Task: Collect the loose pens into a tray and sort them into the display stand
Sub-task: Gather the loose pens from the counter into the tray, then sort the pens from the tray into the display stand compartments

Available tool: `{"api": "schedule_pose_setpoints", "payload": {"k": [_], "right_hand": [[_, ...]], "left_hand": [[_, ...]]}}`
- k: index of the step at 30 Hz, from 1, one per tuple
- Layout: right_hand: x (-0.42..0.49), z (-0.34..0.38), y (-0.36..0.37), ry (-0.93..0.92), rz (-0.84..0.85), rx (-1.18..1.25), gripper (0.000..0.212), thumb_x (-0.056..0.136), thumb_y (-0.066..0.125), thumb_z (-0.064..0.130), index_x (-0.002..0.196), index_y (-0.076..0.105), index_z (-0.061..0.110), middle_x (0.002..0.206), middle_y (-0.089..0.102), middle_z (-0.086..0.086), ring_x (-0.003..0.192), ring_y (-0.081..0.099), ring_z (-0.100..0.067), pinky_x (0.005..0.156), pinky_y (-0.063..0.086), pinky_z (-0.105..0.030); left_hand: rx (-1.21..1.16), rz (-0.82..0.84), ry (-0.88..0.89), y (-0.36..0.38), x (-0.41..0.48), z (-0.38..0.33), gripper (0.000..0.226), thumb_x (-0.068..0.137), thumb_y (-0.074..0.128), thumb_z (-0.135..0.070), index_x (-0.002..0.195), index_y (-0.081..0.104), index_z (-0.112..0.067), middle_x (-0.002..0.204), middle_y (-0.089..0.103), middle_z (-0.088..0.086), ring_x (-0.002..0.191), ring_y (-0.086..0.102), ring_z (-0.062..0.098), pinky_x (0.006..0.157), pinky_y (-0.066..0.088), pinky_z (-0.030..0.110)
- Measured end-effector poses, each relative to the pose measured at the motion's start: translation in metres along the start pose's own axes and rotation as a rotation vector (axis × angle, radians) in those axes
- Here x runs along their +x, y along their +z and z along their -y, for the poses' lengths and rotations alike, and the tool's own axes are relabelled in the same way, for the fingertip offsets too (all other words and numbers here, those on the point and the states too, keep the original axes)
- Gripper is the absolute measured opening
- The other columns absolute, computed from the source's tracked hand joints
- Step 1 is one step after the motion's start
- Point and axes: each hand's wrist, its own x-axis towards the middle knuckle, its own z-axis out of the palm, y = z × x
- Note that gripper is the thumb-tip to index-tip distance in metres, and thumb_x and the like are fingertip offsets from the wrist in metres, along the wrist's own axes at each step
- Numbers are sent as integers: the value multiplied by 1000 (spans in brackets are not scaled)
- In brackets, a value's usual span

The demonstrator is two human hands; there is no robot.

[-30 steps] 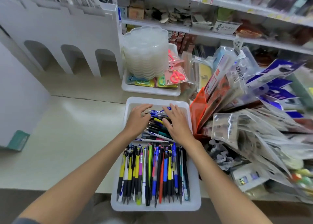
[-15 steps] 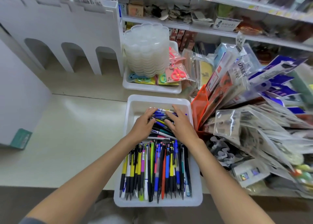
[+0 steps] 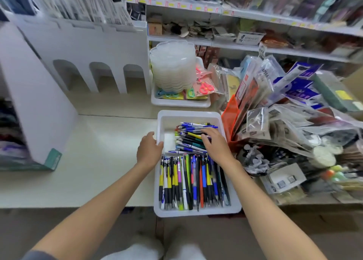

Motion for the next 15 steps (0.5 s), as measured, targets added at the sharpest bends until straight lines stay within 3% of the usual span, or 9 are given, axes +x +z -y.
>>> {"api": "schedule_pose_setpoints", "payload": {"k": [2,4,9,12,13,15], "right_hand": [[-5,11,5,16,-3,1,34,102,46,20,134,56,12,138,54,-3,130,46,-17,102,29,-18],[-10,21,10,29,-5,3,35,102,46,20,135,56,12,138,53,-2,129,46,-16,102,29,-19],[-21,46,26,-18,-74,-9,28,98,55,18,123,66,11,124,63,-5,119,54,-22,102,37,-30],[-33,50,41,-7,-160,-132,25,96,60,24,119,70,20,130,59,-5,125,49,-25,108,29,-38],[-38,49,44,21,-176,-147,26,96,59,25,121,69,23,136,55,-5,130,44,-25,111,26,-39],[-46,48,47,101,-153,-90,34,99,54,25,132,60,25,149,40,-7,141,30,-25,117,19,-39]], "left_hand": [[-30,26,46,-4,0,3,30,98,56,-17,126,60,-8,109,65,13,90,58,26,73,42,31],[-23,27,79,-8,2,8,24,98,55,-16,118,65,-7,99,65,13,88,59,29,70,41,32],[-35,-2,95,-41,15,22,21,99,55,-13,114,67,-3,97,67,15,79,55,25,66,39,30],[-117,-5,39,-64,31,37,13,99,56,-15,106,66,-11,95,59,8,86,53,25,74,39,31],[-165,5,7,-70,33,41,15,99,56,-17,113,64,-15,100,58,7,94,53,24,80,40,32],[-264,36,-59,-77,23,46,48,100,58,-21,145,45,-11,121,58,7,110,55,23,90,41,32]]}}
